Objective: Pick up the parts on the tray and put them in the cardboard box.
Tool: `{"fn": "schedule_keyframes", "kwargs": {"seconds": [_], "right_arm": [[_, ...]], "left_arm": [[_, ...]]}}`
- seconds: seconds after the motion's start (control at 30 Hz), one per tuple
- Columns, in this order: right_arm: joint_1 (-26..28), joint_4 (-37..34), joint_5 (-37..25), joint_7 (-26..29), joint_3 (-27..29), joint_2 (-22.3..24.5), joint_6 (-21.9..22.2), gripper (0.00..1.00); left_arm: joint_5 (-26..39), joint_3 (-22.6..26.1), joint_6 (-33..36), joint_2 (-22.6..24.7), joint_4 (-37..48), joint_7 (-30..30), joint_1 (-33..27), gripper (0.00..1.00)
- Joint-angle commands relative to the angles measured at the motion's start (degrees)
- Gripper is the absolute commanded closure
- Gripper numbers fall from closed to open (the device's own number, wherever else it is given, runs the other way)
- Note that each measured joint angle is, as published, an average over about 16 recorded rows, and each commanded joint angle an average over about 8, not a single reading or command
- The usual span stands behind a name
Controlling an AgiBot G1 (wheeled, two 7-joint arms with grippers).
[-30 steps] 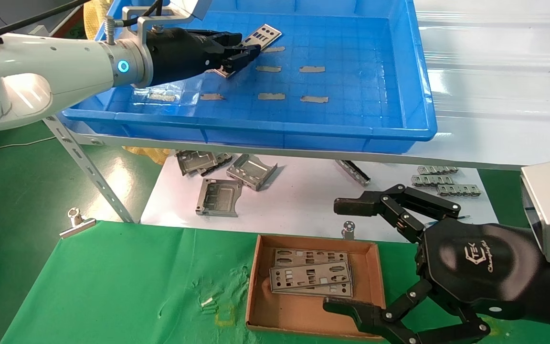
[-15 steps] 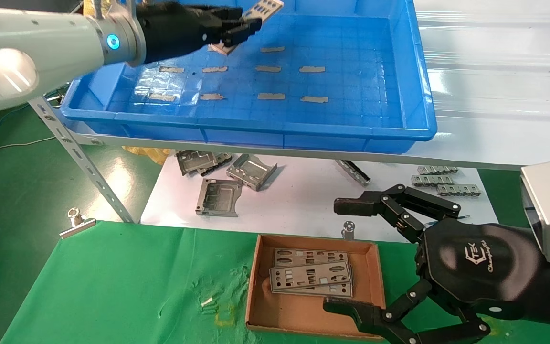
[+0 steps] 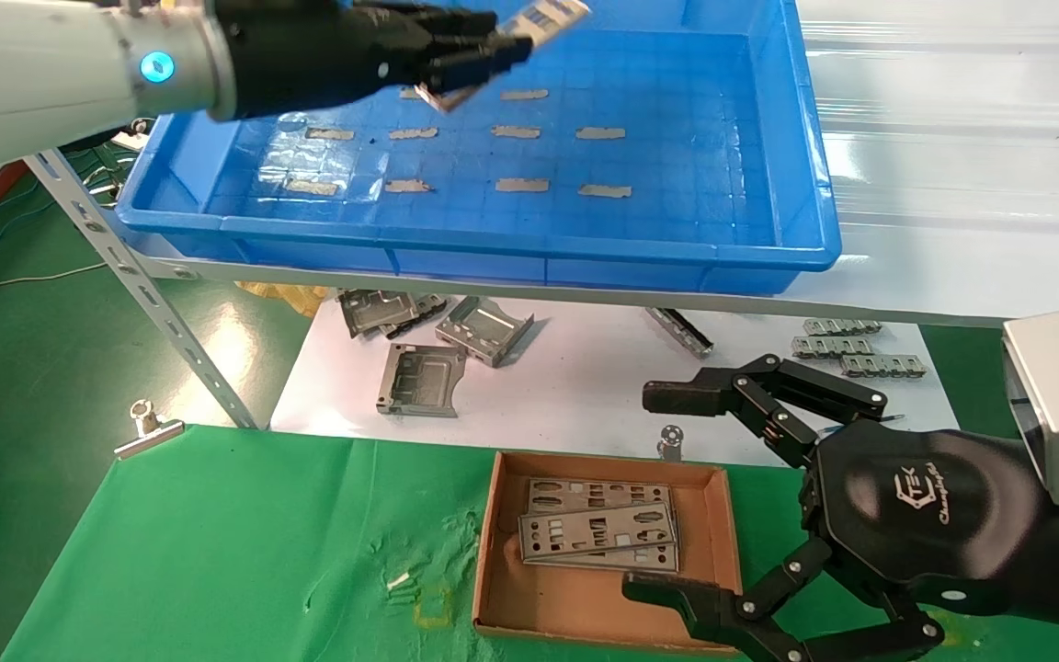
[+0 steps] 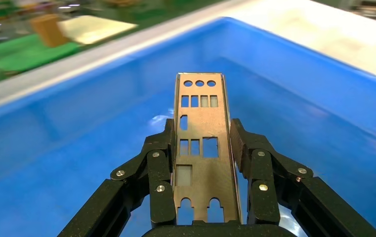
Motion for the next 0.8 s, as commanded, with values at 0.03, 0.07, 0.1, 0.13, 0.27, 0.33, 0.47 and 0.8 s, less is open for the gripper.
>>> {"fn": "schedule_keyframes", "kwargs": {"seconds": [0.03, 0.07, 0.1, 0.13, 0.27, 0.33, 0.47, 0.8], "right_arm": [[0.0, 0.0, 0.0, 0.0, 0.0, 0.0, 0.0, 0.0], [0.0, 0.0, 0.0, 0.0, 0.0, 0.0, 0.0, 0.0], [0.0, 0.0, 0.0, 0.0, 0.0, 0.0, 0.0, 0.0], [0.0, 0.0, 0.0, 0.0, 0.0, 0.0, 0.0, 0.0], [0.0, 0.0, 0.0, 0.0, 0.0, 0.0, 0.0, 0.0], [0.0, 0.0, 0.0, 0.0, 0.0, 0.0, 0.0, 0.0], [0.0, 0.0, 0.0, 0.0, 0.0, 0.0, 0.0, 0.0], [0.0, 0.0, 0.0, 0.0, 0.0, 0.0, 0.0, 0.0]], "left_arm": [[-0.47, -0.1, 4.76, -1.1, -0.38, 0.8, 0.06, 1.0], [-0.84, -0.21, 7.56, -1.8, -0.59, 1.46, 0.23, 1.0], [-1.22, -0.34, 10.34, -2.5, -0.79, 2.16, 0.38, 1.0], [-1.6, -0.47, 13.04, -3.19, -0.97, 2.88, 0.53, 1.0], [-2.71, -0.68, 21.29, -5.54, -1.91, 5.55, 1.19, 1.0], [-3.03, -0.31, 23.74, -6.6, -3.61, 6.97, 1.88, 1.0], [-3.88, 1.46, 25.59, -9.04, -9.89, 9.26, 4.08, 1.0], [-5.65, 7.11, 23.6, -12.58, -22.33, 10.46, 10.91, 1.0]]}}
